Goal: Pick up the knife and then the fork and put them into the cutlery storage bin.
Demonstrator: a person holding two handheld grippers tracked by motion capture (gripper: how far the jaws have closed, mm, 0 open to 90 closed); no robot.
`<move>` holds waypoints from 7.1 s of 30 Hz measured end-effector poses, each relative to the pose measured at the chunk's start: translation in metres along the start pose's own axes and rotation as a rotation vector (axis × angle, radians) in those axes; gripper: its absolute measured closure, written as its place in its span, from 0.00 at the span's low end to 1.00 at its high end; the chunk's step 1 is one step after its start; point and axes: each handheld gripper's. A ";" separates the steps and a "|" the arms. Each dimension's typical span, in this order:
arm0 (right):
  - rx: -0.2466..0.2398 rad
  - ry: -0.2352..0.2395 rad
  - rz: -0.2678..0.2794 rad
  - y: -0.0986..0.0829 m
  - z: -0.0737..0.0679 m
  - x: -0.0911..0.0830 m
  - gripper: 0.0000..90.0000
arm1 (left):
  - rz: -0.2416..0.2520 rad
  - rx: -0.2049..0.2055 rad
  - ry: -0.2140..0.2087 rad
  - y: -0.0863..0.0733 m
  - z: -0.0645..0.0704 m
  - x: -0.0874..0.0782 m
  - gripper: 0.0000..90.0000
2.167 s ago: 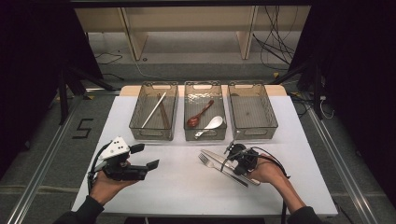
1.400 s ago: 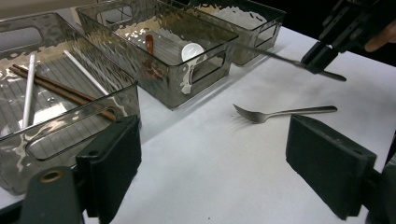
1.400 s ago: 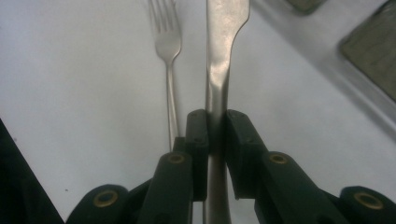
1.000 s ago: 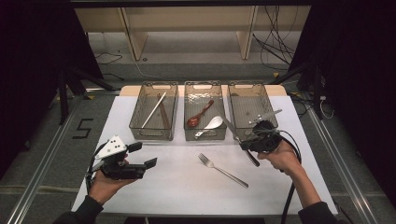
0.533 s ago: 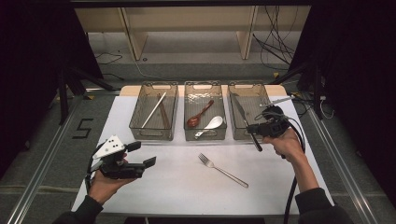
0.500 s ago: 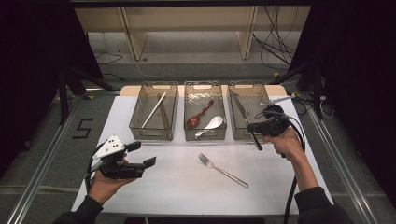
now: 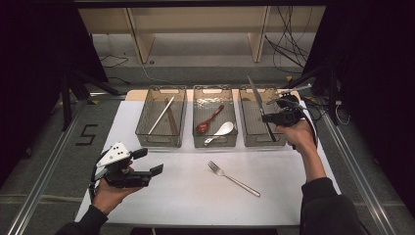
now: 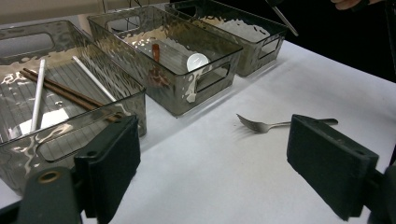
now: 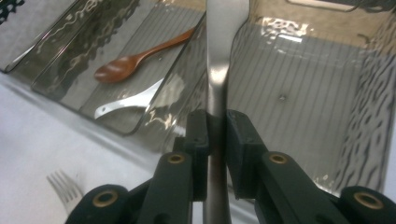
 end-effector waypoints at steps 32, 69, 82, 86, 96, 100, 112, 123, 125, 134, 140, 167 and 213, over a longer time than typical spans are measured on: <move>0.113 -0.115 -0.024 0.025 0.030 0.025 0.89 | 0.003 0.001 -0.008 0.000 0.001 0.001 0.19; -0.051 0.048 -0.005 0.000 -0.022 0.008 0.41 | 0.004 -0.001 -0.005 0.000 0.001 0.001 0.18; -0.186 0.135 -0.056 -0.035 -0.072 0.004 0.35 | 0.007 0.004 0.002 0.000 0.001 0.001 0.18; -0.215 0.144 -0.094 -0.043 -0.082 0.009 0.34 | 0.010 0.005 0.001 0.000 0.001 0.000 0.18; -0.297 0.158 -0.221 -0.062 -0.104 0.029 0.36 | 0.009 0.007 0.000 0.000 0.001 0.001 0.18; -0.327 0.158 -0.264 -0.068 -0.110 0.036 0.37 | 0.012 0.006 0.001 0.000 0.001 0.000 0.18; -0.404 0.136 -0.413 -0.082 -0.123 0.055 0.47 | 0.007 0.014 0.000 0.000 0.001 0.000 0.18; -0.436 0.140 -0.515 -0.092 -0.129 0.070 0.62 | 0.006 0.015 -0.001 0.000 0.001 0.000 0.18; -0.443 0.138 -0.533 -0.093 -0.129 0.072 0.66 | 0.006 0.015 -0.002 0.000 0.001 0.000 0.18; -0.496 0.129 -0.565 -0.097 -0.131 0.077 0.79 | 0.005 0.016 -0.002 0.000 0.002 0.001 0.18; -0.536 0.096 -0.573 -0.099 -0.133 0.079 0.87 | 0.004 0.015 -0.003 0.000 0.002 0.001 0.18; -0.606 0.086 -0.541 -0.095 -0.138 0.069 0.95 | 0.005 0.018 -0.001 0.000 0.002 0.001 0.18; -0.301 0.057 -0.105 -0.024 -0.060 -0.013 0.95 | 0.006 0.008 0.003 -0.001 0.000 0.001 0.18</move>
Point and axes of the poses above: each handheld gripper's, and its own axes: x roughly forward along the jaws, y roughly out of its top, z roughly to its right, and after that the axes turned 1 degree about x, right-handed
